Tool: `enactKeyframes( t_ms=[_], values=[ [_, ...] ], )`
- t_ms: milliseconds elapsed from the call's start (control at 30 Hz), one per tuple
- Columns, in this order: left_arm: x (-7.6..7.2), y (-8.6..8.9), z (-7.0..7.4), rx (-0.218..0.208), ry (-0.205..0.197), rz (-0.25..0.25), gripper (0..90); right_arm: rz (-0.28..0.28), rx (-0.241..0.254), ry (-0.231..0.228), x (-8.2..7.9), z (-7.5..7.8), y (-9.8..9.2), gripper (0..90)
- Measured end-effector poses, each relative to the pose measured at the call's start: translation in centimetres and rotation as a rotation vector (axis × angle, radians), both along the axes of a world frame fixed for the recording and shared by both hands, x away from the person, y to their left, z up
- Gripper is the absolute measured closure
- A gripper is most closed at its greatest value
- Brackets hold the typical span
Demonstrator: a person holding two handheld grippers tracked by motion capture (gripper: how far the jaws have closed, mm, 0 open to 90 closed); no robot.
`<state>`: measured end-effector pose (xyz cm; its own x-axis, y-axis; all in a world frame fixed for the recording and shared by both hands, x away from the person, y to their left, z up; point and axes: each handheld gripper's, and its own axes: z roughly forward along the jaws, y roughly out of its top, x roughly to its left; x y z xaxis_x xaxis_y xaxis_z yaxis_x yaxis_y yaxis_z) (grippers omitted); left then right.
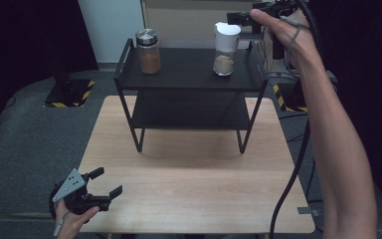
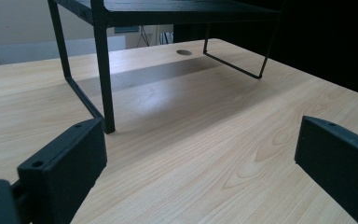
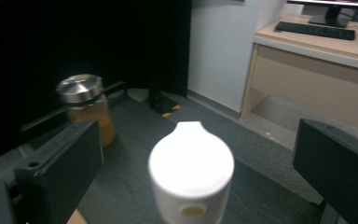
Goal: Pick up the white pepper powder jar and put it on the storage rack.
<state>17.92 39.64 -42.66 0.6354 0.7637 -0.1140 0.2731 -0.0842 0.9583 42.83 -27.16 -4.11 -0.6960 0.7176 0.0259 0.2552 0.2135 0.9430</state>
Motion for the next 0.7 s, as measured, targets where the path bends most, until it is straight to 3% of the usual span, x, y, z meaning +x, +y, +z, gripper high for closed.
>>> enactKeyframes(
  t_ms=[333, 567, 700],
  values=[
    [0.0, -0.1, 0.0, 0.006, 0.003, 0.000, 1.1, 0.036, 0.002, -0.034, -3.1, -1.0, -2.4, 3.7],
    [0.1, -0.2, 0.1, 0.011, 0.003, -0.009, 1.1, 0.078, 0.024, -0.054, -5.9, -3.4, -4.2, 4.0],
    [0.2, -0.2, 0.1, 0.012, 0.003, -0.009, 1.1, 0.107, -0.005, -0.075, -7.8, -4.7, -4.9, 4.0]
  ],
)
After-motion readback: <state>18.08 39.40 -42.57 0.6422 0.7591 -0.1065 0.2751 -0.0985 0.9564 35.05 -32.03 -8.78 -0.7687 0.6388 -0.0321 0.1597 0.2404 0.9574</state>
